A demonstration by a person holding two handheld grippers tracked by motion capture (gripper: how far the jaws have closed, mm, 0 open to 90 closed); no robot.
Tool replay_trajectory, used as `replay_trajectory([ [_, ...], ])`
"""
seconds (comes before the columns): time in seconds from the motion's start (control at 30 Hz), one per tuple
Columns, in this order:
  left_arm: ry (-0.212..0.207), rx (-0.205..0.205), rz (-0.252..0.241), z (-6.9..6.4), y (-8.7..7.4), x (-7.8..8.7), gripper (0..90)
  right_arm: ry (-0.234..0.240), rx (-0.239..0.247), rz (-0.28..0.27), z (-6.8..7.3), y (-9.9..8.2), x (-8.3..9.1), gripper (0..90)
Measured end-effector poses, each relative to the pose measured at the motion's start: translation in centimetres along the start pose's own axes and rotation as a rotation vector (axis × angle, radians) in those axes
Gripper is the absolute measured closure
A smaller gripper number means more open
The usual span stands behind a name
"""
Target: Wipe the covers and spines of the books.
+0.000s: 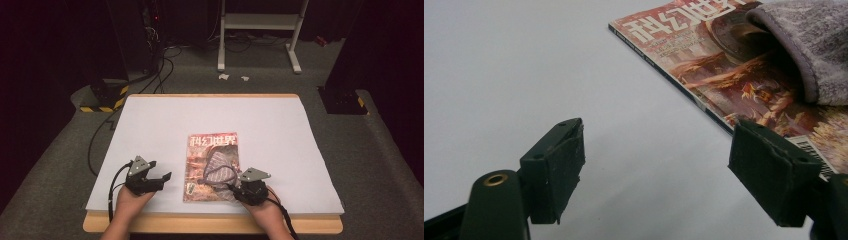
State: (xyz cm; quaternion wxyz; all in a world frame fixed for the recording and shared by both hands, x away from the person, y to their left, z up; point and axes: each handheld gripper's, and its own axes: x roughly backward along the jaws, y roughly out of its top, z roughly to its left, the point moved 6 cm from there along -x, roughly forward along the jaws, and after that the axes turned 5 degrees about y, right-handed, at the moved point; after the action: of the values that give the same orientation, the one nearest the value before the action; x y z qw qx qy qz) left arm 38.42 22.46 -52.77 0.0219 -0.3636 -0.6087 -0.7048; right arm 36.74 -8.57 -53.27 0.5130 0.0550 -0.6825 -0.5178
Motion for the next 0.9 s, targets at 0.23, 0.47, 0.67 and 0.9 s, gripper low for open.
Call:
replay_trajectory([
  [0.23, 0.027, -0.005, 0.007, 0.6, -0.1, 0.3, 22.6, -0.013, 0.016, 0.018, 0.3, 0.2, -0.3, 62.7],
  [0.47, 0.039, 0.037, -0.016, 1.6, -0.1, 1.2, 23.0, -0.018, 0.039, 0.035, 1.1, 0.7, -0.8, 62.5],
  [0.67, 0.060, 0.043, -0.009, 2.2, -0.8, 1.9, 23.0, 0.037, 0.076, 0.046, 3.3, 1.8, -2.4, 62.3],
  [0.9, 0.070, 0.062, -0.024, 2.9, -0.8, 2.5, 23.3, 0.070, 0.124, 0.052, 6.6, 3.4, -4.7, 62.1],
])
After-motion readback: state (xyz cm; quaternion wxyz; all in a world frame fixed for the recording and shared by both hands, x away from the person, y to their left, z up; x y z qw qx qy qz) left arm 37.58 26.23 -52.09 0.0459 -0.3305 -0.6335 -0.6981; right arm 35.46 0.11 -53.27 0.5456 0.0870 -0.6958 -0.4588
